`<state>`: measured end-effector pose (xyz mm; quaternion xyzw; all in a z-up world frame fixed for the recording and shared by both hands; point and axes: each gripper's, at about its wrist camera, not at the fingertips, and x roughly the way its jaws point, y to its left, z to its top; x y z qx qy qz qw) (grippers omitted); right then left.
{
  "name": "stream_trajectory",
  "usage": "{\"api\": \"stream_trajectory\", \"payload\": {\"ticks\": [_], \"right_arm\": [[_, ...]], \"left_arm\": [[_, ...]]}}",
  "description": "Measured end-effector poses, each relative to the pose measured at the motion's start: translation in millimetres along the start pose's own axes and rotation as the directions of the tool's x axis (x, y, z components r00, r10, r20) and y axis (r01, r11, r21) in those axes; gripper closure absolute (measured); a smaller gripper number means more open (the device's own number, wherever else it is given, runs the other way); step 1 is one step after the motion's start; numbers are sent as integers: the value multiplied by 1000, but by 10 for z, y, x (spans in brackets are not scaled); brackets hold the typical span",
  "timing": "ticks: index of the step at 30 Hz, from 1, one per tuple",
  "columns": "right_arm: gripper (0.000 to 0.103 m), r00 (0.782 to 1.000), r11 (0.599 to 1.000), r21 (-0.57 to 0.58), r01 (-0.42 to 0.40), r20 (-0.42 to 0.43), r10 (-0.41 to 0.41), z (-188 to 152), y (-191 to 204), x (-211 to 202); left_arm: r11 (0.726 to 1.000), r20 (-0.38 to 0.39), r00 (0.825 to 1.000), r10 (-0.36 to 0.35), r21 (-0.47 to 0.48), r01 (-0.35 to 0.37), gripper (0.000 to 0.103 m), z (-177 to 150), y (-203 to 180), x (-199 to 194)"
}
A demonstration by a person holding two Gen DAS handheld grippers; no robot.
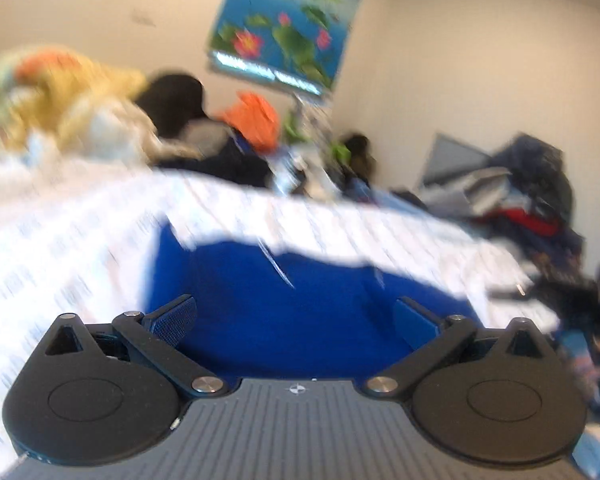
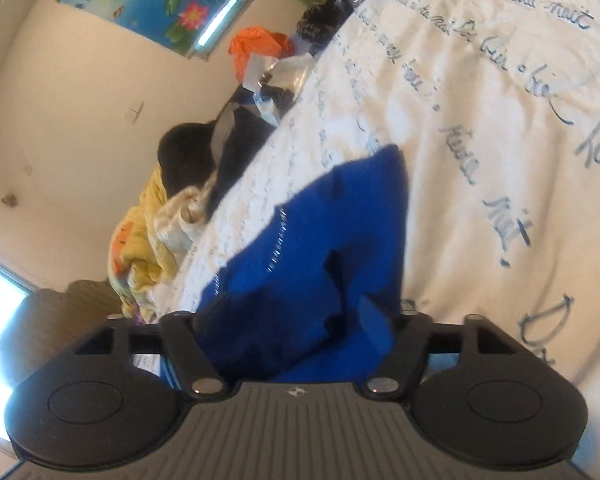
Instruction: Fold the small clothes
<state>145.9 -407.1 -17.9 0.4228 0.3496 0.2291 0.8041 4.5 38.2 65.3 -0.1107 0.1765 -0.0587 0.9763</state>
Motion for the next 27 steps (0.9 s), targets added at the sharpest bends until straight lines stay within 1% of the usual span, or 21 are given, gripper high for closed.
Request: {"api": "stream_trajectory", "payload": {"ticks": [2, 4, 6, 7, 8, 9, 10, 11, 12, 13, 14, 15, 16, 17, 18, 19, 20, 21, 24, 26, 27], "right_arm": [[28, 999, 999, -25, 34, -20, -34, 50, 68, 75], [29, 996, 994, -78, 72, -49, -76, 77, 155, 206], [29, 989, 980, -162, 112, -75, -125, 34, 263, 354], [30, 985, 968, -211, 133, -81, -153, -9, 319, 425], [33, 981, 953, -263, 150, -77, -176, -52, 386, 480], [61, 976, 933, -315, 173, -71, -205, -100, 439, 517], [96, 964, 907, -362, 212, -74, -255, -138, 476, 584], [96, 956, 891, -391, 231, -77, -282, -172, 486, 613], [96, 958, 883, -409, 230, -68, -280, -175, 514, 600], [96, 961, 874, -429, 228, -47, -273, -175, 565, 544], [97, 968, 870, -440, 220, -8, -249, -159, 615, 408], [97, 974, 878, -428, 214, 30, -223, -115, 631, 244], [97, 976, 886, -411, 213, 60, -207, -62, 605, 108], [97, 971, 888, -393, 237, 81, -223, 5, 516, 33], [97, 957, 883, -371, 288, 80, -279, 38, 376, 22], [97, 943, 880, -343, 327, 53, -330, 65, 207, 59], [97, 941, 889, -320, 327, 26, -337, 50, 81, 79], [97, 949, 898, -314, 309, 35, -314, 24, 66, 45], [96, 958, 904, -320, 283, 38, -286, 14, 141, 19], [88, 941, 893, -308, 328, 21, -339, 57, 164, 45], [86, 934, 891, -291, 349, 36, -355, 75, 179, 3]], "left_arm": [[998, -18, 998, 67, 20, -66, 0, 173, 74, 143], [990, -82, 987, 140, 36, -137, 0, 298, 190, 409], [979, -176, 963, 204, 19, -204, 1, 349, 379, 694], [975, -243, 946, 214, -11, -223, 7, 366, 477, 827], [973, -297, 934, 197, -54, -223, 11, 377, 582, 949], [975, -328, 930, 168, -87, -206, 15, 372, 645, 1019], [973, -342, 925, 165, -97, -209, 26, 352, 689, 1065], [969, -353, 916, 189, -84, -232, 37, 338, 692, 1096], [967, -363, 908, 210, -63, -248, 67, 331, 685, 1110], [971, -364, 909, 203, -48, -236, 77, 335, 702, 1094], [972, -356, 911, 207, -27, -232, 77, 327, 688, 1073], [971, -347, 911, 224, 2, -239, 77, 321, 683, 1046], [967, -343, 906, 247, 33, -251, 78, 303, 681, 1046], [964, -341, 903, 262, 58, -258, 77, 295, 687, 1102], [966, -319, 912, 260, 76, -249, 77, 275, 701, 1093], [961, -302, 913, 275, 111, -253, 77, 277, 657, 1127], [956, -293, 911, 290, 140, -259, 77, 277, 629, 1129], [953, -292, 910, 295, 156, -259, 78, 290, 610, 1151], [942, -284, 905, 318, 203, -267, 77, 302, 581, 1155], [929, -272, 896, 352, 215, -300, 67, 358, 559, 1073], [925, -238, 901, 363, 208, -318, 58, 410, 538, 975]]}}
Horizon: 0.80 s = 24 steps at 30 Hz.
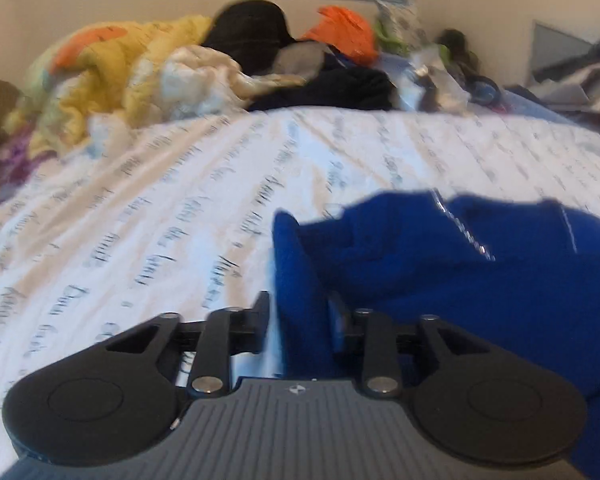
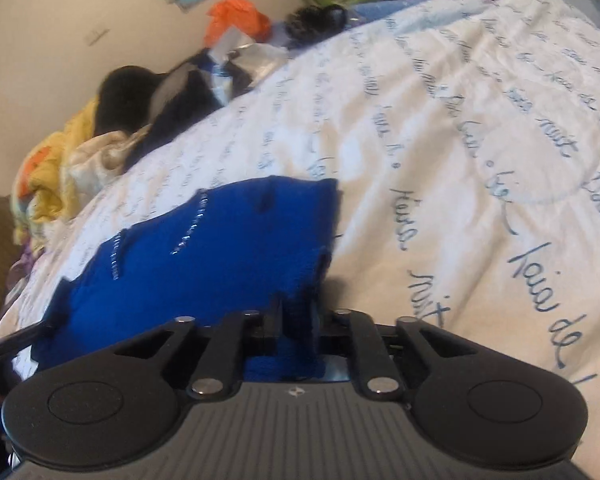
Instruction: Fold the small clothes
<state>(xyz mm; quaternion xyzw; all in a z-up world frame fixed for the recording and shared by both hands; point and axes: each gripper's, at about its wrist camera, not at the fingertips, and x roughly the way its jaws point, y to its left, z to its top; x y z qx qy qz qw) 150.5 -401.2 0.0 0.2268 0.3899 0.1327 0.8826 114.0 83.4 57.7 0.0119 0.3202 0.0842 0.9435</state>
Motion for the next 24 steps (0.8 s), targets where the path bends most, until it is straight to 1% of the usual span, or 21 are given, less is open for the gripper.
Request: {"api": "stream_trajectory", "payload": {"ticks": [1, 2, 3, 4, 5, 6, 7, 8, 10, 11, 12, 14, 15, 16, 18, 19, 20, 21, 22, 23, 24], "right_arm": [[86, 999, 1000, -4, 18, 43, -18, 24, 35, -77], [86, 993, 999, -30, 42, 116, -39, 7, 114, -201], [85, 981, 996, -66, 55, 187, -42, 4, 225, -285], [85, 975, 993, -107, 42, 222, -17, -2, 355, -317], [85, 977, 988, -154, 18, 212, 15, -4, 506, -278], [85, 984, 979, -206, -4, 174, 41, -6, 664, -170], [85, 990, 967, -255, -17, 132, 52, -35, 823, -27], [85, 995, 953, -303, -10, 91, 40, -70, 967, 145], [86, 999, 925, -377, 46, 34, -35, -173, 1118, 494], [86, 996, 911, -404, 81, 13, -83, -232, 1104, 639], [86, 997, 902, -426, 73, 66, -49, -304, 1056, 618], [86, 998, 914, -405, 25, 59, -1, -343, 922, 550], [86, 999, 907, -421, 9, 44, 10, -343, 892, 520], [85, 1000, 899, -438, -1, 19, 11, -307, 886, 485], [84, 998, 920, -388, -50, -43, 37, -90, 857, 437], [83, 997, 932, -353, -80, -26, 75, 48, 816, 405], [81, 993, 940, -327, -94, 32, 111, 188, 767, 361], [66, 989, 947, -311, -78, 92, 112, 317, 717, 351], [38, 991, 951, -306, -37, 110, 74, 448, 676, 413], [29, 996, 952, -306, 3, 85, 24, 570, 639, 529], [28, 998, 948, -317, 37, 53, -21, 648, 620, 642]], "left_arm": [[1000, 59, 998, 7, -11, -7, 40, 26, 24, -136], [1000, 124, 992, 13, -22, -10, 28, 48, 23, -267], [1000, 181, 984, -2, -27, 8, 11, 72, -3, -367], [999, 210, 977, -43, -15, 47, 9, 110, -71, -418], [995, 205, 974, -97, 16, 96, 9, 150, -171, -398], [991, 172, 976, -135, 47, 129, 11, 189, -290, -320], [986, 123, 980, -157, 74, 149, 17, 210, -414, -191], [984, 66, 986, -154, 101, 147, 19, 217, -517, -28], [985, -43, 997, -72, 156, 78, 28, 165, -601, 323], [987, -38, 997, -74, 141, 79, 23, 113, -521, 410], [988, -33, 996, -78, 130, 82, 15, 97, -431, 444], [986, -42, 995, -93, 133, 97, 11, 99, -236, 451], [985, -39, 996, -86, 146, 91, 15, 118, -174, 447], [984, -28, 996, -79, 157, 83, 26, 153, -120, 435], [986, 2, 995, -102, 136, 101, 36, 304, -21, 420], [988, 15, 994, -104, 117, 102, 36, 395, 10, 436], [989, 30, 995, -99, 109, 96, 36, 481, 17, 463], [989, 31, 995, -97, 117, 93, 32, 556, -4, 520], [984, 9, 994, -112, 138, 109, 30, 617, -48, 600], [977, -26, 991, -134, 161, 136, 30, 663, -119, 702], [970, -58, 986, -158, 177, 166, 30, 695, -168, 778]]}}
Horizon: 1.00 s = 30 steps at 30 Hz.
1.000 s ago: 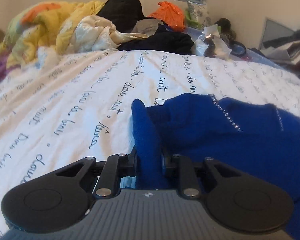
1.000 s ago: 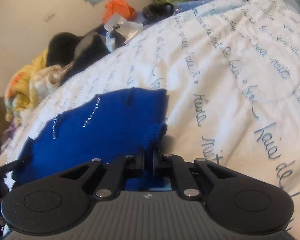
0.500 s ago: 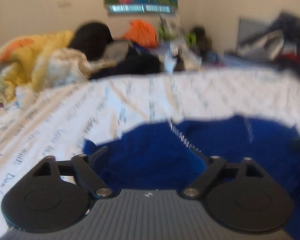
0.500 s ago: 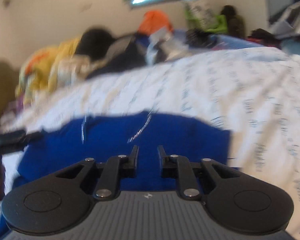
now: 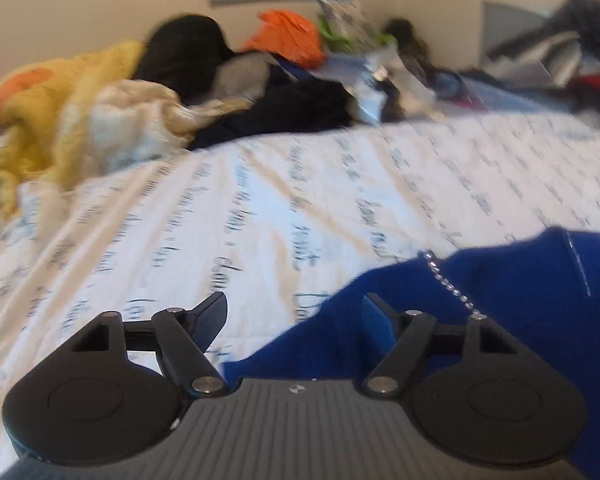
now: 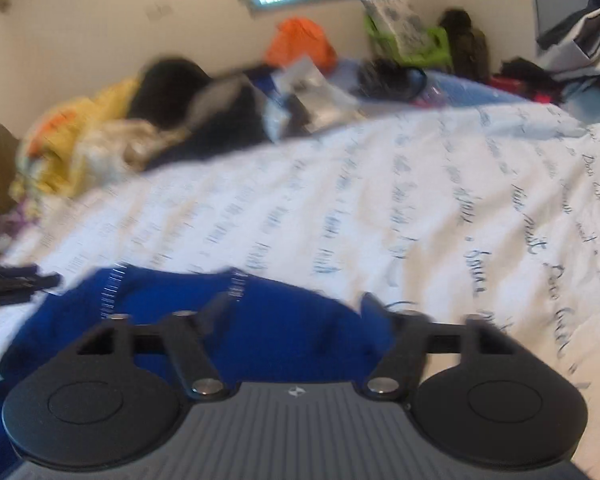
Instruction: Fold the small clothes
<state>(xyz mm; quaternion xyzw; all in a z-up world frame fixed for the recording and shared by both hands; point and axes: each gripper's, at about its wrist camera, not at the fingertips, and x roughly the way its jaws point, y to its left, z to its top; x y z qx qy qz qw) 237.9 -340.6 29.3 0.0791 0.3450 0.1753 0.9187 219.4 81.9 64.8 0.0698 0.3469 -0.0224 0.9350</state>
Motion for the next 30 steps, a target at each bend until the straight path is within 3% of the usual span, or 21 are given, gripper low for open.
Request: {"api": "stream_trajectory", "payload": {"ticks": [2, 3, 4, 5, 6, 7, 9, 11, 13, 14, 15, 16, 18, 19, 21, 22, 24, 26, 28, 29, 30], "right_arm": [[28, 997, 1000, -29, 1, -76, -3, 62, -23, 192], [29, 994, 999, -46, -19, -108, 14, 59, -9, 256], [48, 990, 995, -89, -33, -139, 20, 25, 43, 327], [60, 987, 990, -143, -12, -160, -11, -29, 126, 399], [83, 991, 976, -214, 31, -122, -58, -77, 200, 399], [98, 992, 974, -222, 35, -114, -62, -86, 235, 406], [100, 994, 984, -180, 6, -105, -25, -49, 221, 362], [101, 999, 987, -160, 15, -31, -20, -11, 166, 244], [101, 998, 995, -79, 60, -1, -61, -34, -55, 231], [101, 997, 997, -46, 69, -29, -70, -71, -142, 298], [101, 998, 998, -31, 60, -4, -60, -146, -147, 322], [100, 998, 998, -25, 59, 11, -59, -180, -118, 314], [94, 997, 997, 2, 72, 21, -72, -218, -62, 283], [83, 997, 997, 10, 78, 12, -78, -212, -38, 244], [63, 994, 994, 33, 108, 27, -109, -235, 20, 39], [53, 991, 993, 43, 107, 76, -110, -291, 85, -122], [45, 992, 999, 4, 41, 121, -41, -425, 285, -388], [45, 995, 998, -64, -26, 90, 31, -571, 517, -474], [45, 1000, 991, -128, -24, 13, 26, -724, 688, -368], [46, 999, 988, -154, 5, -34, -10, -823, 729, -253], [41, 1000, 980, -196, 20, 20, -17, -938, 737, -228]], "left_arm": [[998, -46, 997, -56, 40, 58, 30, 16, -107, 171], [996, -61, 996, -61, 65, 65, 41, 14, -159, 232], [994, -70, 996, -47, 96, 54, 62, -22, -221, 289], [990, -41, 997, -59, 123, 63, 76, -45, -271, 277], [986, -34, 999, -42, 162, 47, 91, -49, -340, 281], [980, -5, 1000, -6, 201, 7, 94, -69, -415, 263], [975, 94, 995, 46, 214, -65, 95, -92, -465, 148], [974, 151, 985, 87, 195, -116, 95, -88, -408, 113], [979, 54, 992, 117, 163, -125, 94, -92, -321, 315], [977, 48, 991, 127, 169, -133, 94, -152, -332, 368], [962, 75, 986, 146, 222, -159, 94, -198, -411, 356], [950, 92, 982, 164, 254, -183, 92, -226, -470, 342], [937, 105, 980, 171, 292, -194, 76, -233, -509, 269], [934, 113, 979, 172, 296, -199, 58, -243, -515, 180], [941, 171, 975, 142, 281, -187, 36, -297, -519, -134], [951, 204, 973, 106, 266, -159, 29, -334, -529, -324], [971, 232, 973, -2, 234, -54, 18, -425, -580, -633], [968, 153, 983, -97, 246, 57, 18, -524, -690, -674], [962, 30, 995, -92, 261, 81, 29, -668, -814, -470], [970, 82, 993, -89, 234, 68, 26, -753, -786, -448], [972, 103, 993, -56, 232, 31, 11, -799, -774, -406]]}}
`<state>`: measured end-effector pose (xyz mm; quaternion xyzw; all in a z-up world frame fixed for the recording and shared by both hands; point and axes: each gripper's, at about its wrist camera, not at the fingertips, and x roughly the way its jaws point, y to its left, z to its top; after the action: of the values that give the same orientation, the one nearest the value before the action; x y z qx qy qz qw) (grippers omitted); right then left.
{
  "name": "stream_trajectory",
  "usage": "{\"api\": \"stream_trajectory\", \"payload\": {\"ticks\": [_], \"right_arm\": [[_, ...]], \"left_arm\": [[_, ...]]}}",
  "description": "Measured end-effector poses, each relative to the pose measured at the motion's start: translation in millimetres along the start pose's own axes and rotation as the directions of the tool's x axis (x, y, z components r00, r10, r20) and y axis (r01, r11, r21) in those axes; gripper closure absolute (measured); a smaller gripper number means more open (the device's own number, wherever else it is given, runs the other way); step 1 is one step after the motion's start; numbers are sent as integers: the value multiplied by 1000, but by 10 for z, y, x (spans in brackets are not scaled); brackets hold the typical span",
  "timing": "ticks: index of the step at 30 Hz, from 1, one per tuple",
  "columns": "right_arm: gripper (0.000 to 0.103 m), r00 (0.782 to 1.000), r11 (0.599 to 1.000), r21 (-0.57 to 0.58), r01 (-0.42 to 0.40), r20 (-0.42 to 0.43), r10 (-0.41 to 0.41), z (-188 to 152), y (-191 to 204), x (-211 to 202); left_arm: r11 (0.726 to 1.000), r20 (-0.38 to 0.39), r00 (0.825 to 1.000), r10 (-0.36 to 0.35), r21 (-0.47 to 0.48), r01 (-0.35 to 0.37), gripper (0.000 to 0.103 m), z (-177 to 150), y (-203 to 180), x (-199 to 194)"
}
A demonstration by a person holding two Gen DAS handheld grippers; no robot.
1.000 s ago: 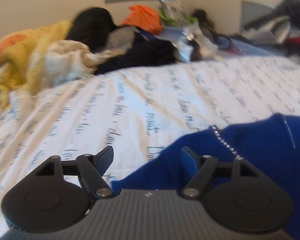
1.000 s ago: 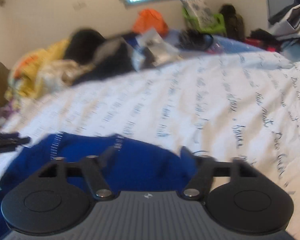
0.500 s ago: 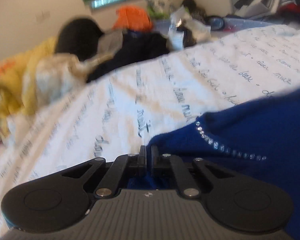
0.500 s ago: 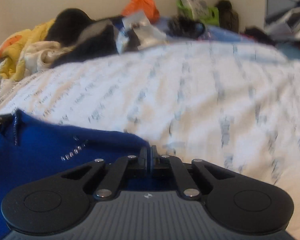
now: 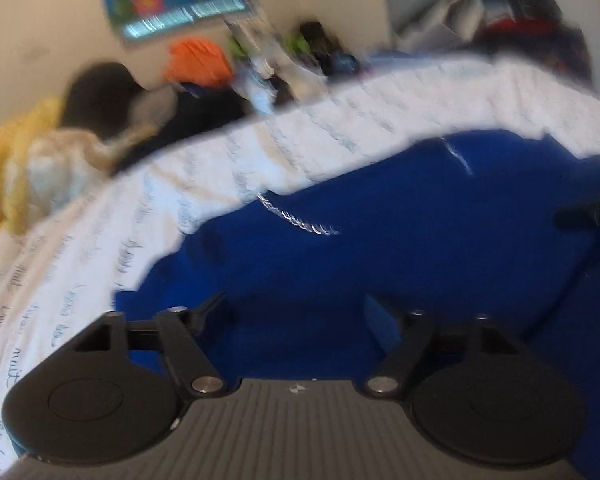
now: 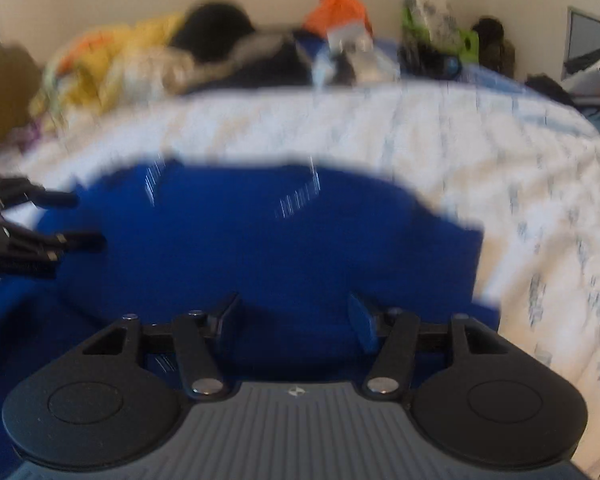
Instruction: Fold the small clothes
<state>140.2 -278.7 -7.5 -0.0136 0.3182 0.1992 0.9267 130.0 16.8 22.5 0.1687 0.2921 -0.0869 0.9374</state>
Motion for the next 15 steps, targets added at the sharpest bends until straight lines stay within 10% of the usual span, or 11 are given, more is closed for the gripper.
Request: {"api": "stream_trajectory", "payload": {"ticks": [5, 8, 13, 15], "right_arm": [[37, 996, 990, 108, 93, -26, -90, 11, -99, -297], [33, 997, 963, 258, -74, 56, 61, -207, -236, -870], [34, 997, 863, 501, -66, 2, 76, -693, -645, -1248], [43, 994, 847, 528, -67, -41, 104, -783, -669, -1178]], "left_arm": [[979, -24, 999, 44, -196, -47, 22, -147, 338, -481], [933, -38, 999, 0, -358, -13, 15, -479, 585, -944], [830, -121, 988, -100, -558, 15, 25, -929, 832, -1147], [845, -106, 989, -103, -534, 31, 41, -920, 740, -1187]]}}
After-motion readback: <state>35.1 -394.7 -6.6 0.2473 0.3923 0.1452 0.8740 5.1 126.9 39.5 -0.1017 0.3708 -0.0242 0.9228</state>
